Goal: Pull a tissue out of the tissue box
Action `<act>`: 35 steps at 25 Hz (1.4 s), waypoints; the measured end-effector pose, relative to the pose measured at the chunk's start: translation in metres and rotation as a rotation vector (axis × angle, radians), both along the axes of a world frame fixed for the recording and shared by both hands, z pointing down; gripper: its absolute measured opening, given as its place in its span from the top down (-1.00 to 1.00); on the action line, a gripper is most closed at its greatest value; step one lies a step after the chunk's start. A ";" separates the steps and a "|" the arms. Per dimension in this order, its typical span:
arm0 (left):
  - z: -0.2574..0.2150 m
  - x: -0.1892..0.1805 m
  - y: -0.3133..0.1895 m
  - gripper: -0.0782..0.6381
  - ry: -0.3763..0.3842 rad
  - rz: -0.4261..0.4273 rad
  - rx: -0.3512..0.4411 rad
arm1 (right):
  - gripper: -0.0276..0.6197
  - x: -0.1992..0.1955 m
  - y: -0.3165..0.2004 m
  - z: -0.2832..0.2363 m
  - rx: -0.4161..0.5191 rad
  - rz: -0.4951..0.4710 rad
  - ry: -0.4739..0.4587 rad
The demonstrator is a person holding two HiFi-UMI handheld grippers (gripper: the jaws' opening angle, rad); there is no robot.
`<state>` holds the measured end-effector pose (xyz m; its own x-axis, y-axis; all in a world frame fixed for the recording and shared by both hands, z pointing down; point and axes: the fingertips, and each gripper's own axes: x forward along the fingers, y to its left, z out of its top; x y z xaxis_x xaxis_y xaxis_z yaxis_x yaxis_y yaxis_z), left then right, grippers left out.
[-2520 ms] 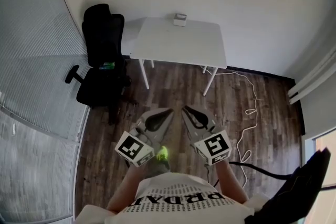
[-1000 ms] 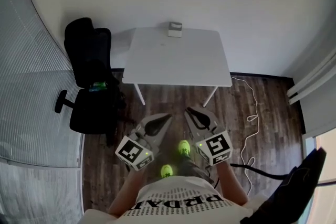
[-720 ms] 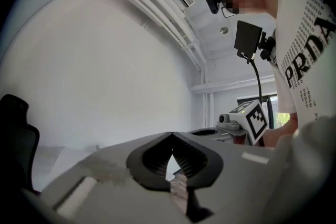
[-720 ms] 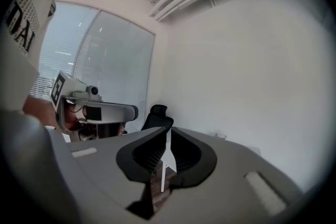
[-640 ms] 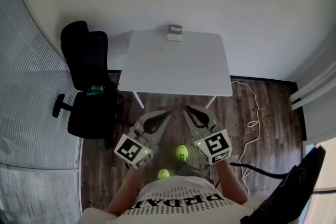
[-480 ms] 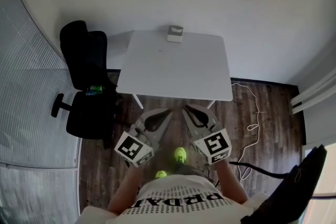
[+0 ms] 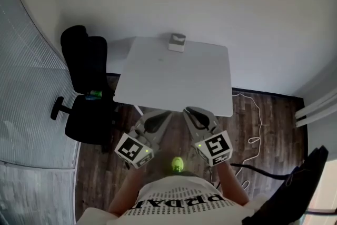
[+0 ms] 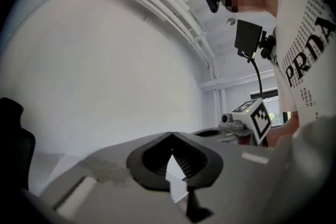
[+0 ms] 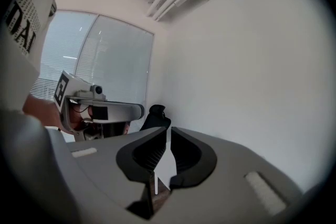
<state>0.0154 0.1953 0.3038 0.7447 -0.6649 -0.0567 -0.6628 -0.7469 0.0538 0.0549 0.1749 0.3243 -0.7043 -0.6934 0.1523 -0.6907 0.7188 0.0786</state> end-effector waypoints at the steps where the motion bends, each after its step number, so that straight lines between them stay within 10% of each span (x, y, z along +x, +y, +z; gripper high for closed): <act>1: 0.000 0.002 -0.004 0.79 0.001 -0.007 0.003 | 0.81 0.003 -0.005 0.001 0.004 -0.003 0.001; 35: 0.001 0.012 -0.134 0.80 -0.023 -0.015 0.006 | 0.81 0.016 -0.135 0.002 -0.009 -0.003 0.005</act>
